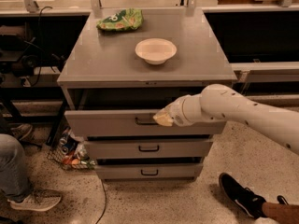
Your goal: Close top drawer
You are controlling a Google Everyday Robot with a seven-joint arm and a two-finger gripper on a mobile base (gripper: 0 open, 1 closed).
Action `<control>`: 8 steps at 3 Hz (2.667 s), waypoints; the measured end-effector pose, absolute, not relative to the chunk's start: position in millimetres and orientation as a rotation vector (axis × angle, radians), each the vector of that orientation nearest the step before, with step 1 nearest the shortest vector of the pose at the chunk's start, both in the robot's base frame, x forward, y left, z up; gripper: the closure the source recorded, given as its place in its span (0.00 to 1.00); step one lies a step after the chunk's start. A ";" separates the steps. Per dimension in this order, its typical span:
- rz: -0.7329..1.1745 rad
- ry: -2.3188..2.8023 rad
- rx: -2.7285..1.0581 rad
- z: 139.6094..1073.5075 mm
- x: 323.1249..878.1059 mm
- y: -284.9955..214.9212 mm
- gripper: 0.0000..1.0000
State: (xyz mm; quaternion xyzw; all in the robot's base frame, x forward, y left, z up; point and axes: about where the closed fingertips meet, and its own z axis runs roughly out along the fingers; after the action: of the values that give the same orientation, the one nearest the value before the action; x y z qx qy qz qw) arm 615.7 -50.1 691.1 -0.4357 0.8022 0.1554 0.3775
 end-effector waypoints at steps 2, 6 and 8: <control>0.326 2.043 -1.078 701.3 635.4 -78.9 1.00; 0.258 2.132 -0.999 680.9 614.1 -145.3 1.00; 0.288 2.077 -0.997 684.7 629.5 -128.1 1.00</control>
Offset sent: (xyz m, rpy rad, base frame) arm 0.0451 -0.0814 0.0275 -0.0592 -0.1059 -0.1262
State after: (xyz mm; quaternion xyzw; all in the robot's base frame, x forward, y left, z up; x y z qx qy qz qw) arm 629.5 -128.1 684.7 -0.3940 0.8205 0.1137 0.3984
